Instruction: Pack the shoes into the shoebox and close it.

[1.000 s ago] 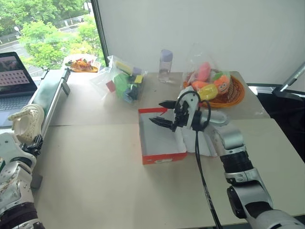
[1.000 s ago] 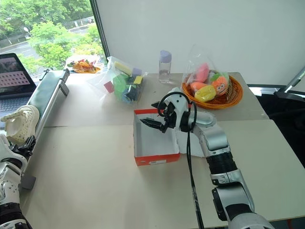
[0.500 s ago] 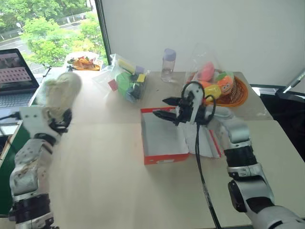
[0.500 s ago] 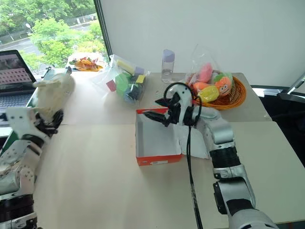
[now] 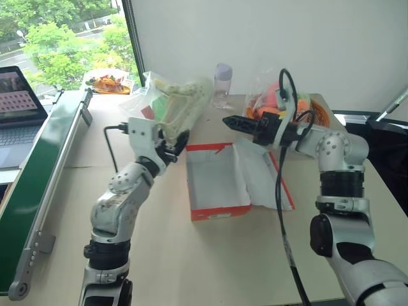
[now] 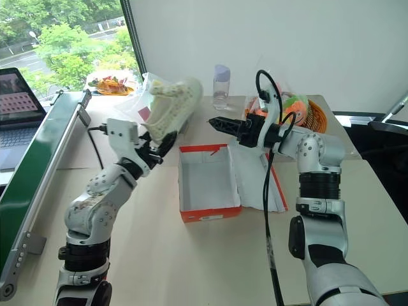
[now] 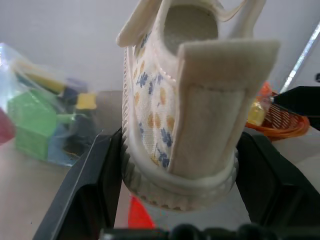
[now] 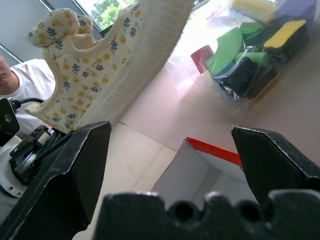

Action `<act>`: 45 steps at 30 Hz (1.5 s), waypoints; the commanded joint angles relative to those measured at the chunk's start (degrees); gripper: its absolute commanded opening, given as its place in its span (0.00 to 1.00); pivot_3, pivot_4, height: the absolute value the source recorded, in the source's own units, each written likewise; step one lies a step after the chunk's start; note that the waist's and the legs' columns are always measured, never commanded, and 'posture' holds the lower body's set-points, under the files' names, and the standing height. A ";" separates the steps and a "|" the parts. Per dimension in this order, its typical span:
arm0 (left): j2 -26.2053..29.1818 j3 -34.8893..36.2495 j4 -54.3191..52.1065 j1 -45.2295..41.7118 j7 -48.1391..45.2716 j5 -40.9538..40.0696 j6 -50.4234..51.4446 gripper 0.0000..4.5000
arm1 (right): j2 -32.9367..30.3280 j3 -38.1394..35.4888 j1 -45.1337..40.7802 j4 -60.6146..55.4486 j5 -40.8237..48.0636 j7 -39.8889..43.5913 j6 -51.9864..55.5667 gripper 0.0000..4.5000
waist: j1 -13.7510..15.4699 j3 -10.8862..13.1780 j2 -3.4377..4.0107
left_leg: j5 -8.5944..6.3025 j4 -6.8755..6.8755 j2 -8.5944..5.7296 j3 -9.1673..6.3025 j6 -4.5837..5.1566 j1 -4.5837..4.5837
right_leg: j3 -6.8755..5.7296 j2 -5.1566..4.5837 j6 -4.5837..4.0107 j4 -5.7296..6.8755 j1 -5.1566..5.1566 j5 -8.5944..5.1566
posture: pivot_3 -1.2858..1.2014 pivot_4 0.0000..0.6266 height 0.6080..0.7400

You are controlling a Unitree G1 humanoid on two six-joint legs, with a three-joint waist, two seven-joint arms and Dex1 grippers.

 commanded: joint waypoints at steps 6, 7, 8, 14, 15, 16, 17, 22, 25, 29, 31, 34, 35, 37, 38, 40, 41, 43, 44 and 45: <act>-3.29 -5.82 -3.47 0.90 -0.65 0.49 0.25 0.63 | 1.34 -3.44 0.41 -6.31 2.69 -4.84 -4.19 1.00 | 0.28 0.00 0.01 | 0.01 0.07 -0.03 -0.01 0.01 0.00 | 0.00 -0.01 0.03 0.05 0.03 0.00 | 0.52 0.24 1.00; -3.67 -6.26 -3.59 1.05 -0.78 0.35 0.47 0.63 | 1.42 -3.58 0.42 -6.30 2.68 -5.23 -4.58 1.00 | 0.28 0.00 0.00 | 0.01 0.08 -0.03 -0.01 0.01 0.00 | 0.00 -0.01 0.04 0.05 0.04 0.00 | 0.52 0.24 1.00; -4.04 -6.60 -3.73 1.06 -0.87 0.20 0.66 0.63 | 1.56 -3.80 0.34 -6.12 2.71 -5.70 -4.87 1.00 | 0.30 0.00 0.00 | 0.01 0.08 -0.03 -0.02 0.01 0.01 | 0.00 -0.01 0.04 0.05 0.04 0.00 | 0.52 0.24 1.00; -5.28 -7.79 -4.22 0.71 -1.12 0.15 1.65 0.63 | 2.76 -4.37 0.19 -4.93 2.75 -7.57 -6.95 0.94 | 0.24 0.00 0.01 | 0.01 0.08 -0.03 -0.03 0.01 0.01 | 0.00 -0.01 0.04 0.05 0.04 0.00 | 0.52 0.24 1.00; -5.33 -7.74 -4.16 0.53 -1.11 0.19 1.80 0.63 | 3.11 -4.48 0.10 -4.67 2.85 -7.67 -7.40 0.89 | 0.23 0.00 0.01 | 0.01 0.08 -0.03 -0.03 0.01 0.01 | 0.00 0.00 0.04 0.05 0.04 -0.01 | 0.52 0.24 1.00; -5.35 -7.65 -4.17 0.39 -1.10 0.20 1.99 0.63 | 3.34 -4.55 0.00 -4.53 2.94 -7.75 -7.68 0.85 | 0.22 0.00 0.01 | 0.01 0.08 -0.03 -0.03 0.01 0.01 | 0.00 0.00 0.04 0.05 0.03 -0.01 | 0.52 0.24 1.00; -5.35 -7.53 -4.19 0.26 -1.12 0.19 2.18 0.63 | 3.52 -4.59 -0.12 -4.37 3.01 -7.85 -7.95 0.78 | 0.24 0.00 0.01 | 0.01 0.08 -0.03 -0.04 0.01 0.01 | 0.00 0.00 0.04 0.05 0.04 -0.01 | 0.52 0.24 1.00; -5.22 -6.48 -4.30 -0.12 -0.93 0.02 3.12 0.63 | 4.68 -4.97 -0.77 -3.29 3.52 -8.27 -9.20 0.40 | 0.29 0.00 0.01 | 0.01 0.08 -0.04 -0.04 0.02 0.01 | 0.00 0.00 0.04 0.05 0.04 -0.01 | 0.52 0.24 1.00; -5.17 -5.98 -4.41 -0.16 -0.76 0.01 3.55 0.63 | 5.47 -4.98 -1.20 -2.64 3.62 -8.34 -9.83 0.21 | 0.20 0.00 0.01 | 0.01 0.08 -0.03 -0.04 0.02 0.01 | 0.00 0.00 0.04 0.05 0.04 -0.01 | 0.52 0.24 1.00; -5.12 -5.21 -4.73 0.37 -1.13 -0.50 4.04 0.73 | 5.98 -4.54 -1.41 -2.39 3.43 -8.21 -10.52 0.13 | 0.27 0.00 0.01 | 0.01 0.08 -0.04 -0.05 0.02 0.01 | -0.01 0.00 0.04 0.05 0.04 -0.01 | 0.52 0.24 1.00; -5.68 -3.31 -5.35 0.87 -2.11 -3.34 4.92 0.88 | 6.02 -4.25 -1.55 -2.22 2.90 -8.48 -11.11 0.13 | 0.27 0.00 0.01 | 0.01 0.08 -0.04 -0.05 0.02 0.01 | -0.01 0.00 0.04 0.05 0.04 -0.01 | 0.52 0.24 1.00; -4.69 -1.59 -6.35 0.85 -2.25 -5.18 7.43 1.00 | 5.69 -3.76 -1.70 -2.15 2.48 -8.37 -11.70 0.12 | 0.22 0.01 0.01 | 0.01 0.08 -0.03 -0.05 0.01 0.00 | -0.01 0.00 0.04 0.05 0.04 -0.01 | 0.52 0.24 1.00; -2.80 -0.74 -7.23 1.04 -3.29 -6.01 8.82 1.00 | 5.20 -3.68 -2.24 -2.16 2.36 -8.34 -11.78 0.12 | 0.20 0.01 0.01 | 0.01 0.08 -0.03 -0.05 0.01 0.01 | -0.01 0.00 0.04 0.05 0.04 -0.01 | 0.52 0.24 1.00; 0.33 4.71 -8.70 1.75 -4.91 -11.12 12.38 1.00 | 2.91 -3.93 -5.89 -0.68 1.44 -11.00 -9.34 0.12 | -0.10 0.03 0.04 | 0.01 0.08 -0.03 -0.06 0.01 0.01 | -0.01 0.01 0.04 0.09 0.01 -0.01 | 0.52 0.24 1.00; 0.98 7.42 -9.08 2.00 -5.08 -14.08 13.84 1.00 | 1.81 -3.67 -7.48 0.08 0.92 -12.13 -7.86 0.12 | -0.19 0.09 0.14 | 0.01 0.08 -0.03 -0.06 0.01 0.01 | 0.01 0.03 0.04 0.11 -0.01 -0.01 | 0.52 0.24 1.00; 1.13 12.11 -9.46 2.40 -3.97 -18.86 15.80 1.00 | -0.18 -2.38 -10.48 0.61 1.28 -12.75 -2.68 0.12 | -0.13 0.22 0.28 | 0.03 0.11 -0.05 -0.06 0.03 0.00 | 0.02 0.00 0.04 0.15 -0.03 -0.01 | 0.52 0.24 1.00; 1.81 12.72 -9.88 2.74 -3.94 -19.55 16.40 1.00 | -0.78 -2.02 -11.65 0.69 1.69 -13.12 -0.37 0.12 | -0.07 0.22 0.28 | 0.03 0.11 -0.04 -0.08 0.03 0.00 | 0.00 -0.01 0.04 0.14 -0.02 -0.01 | 0.52 0.24 1.00; 3.93 13.27 -10.75 3.70 -4.39 -20.24 17.52 1.00 | -3.62 3.30 -13.31 -0.68 -2.42 -14.88 3.01 0.12 | -0.03 0.22 0.28 | 0.03 0.09 -0.04 -0.12 0.04 0.01 | -0.03 0.01 0.03 0.10 0.01 -0.02 | 0.52 0.24 1.00; 4.86 13.34 -10.95 4.10 -4.50 -20.28 17.85 1.00 | -5.12 6.94 -13.52 -1.92 -5.19 -15.39 3.46 0.12 | -0.03 0.22 0.29 | 0.03 0.07 -0.04 -0.12 0.04 0.01 | -0.03 0.02 0.02 0.06 0.02 -0.02 | 0.52 0.24 1.00; 5.45 13.45 -11.01 4.38 -4.37 -20.44 17.97 1.00 | -6.28 9.93 -13.57 -3.08 -6.82 -15.10 4.01 0.12 | -0.03 0.22 0.29 | 0.03 0.06 -0.05 -0.12 0.04 0.00 | -0.03 0.01 0.03 0.04 0.02 -0.03 | 0.52 0.24 1.00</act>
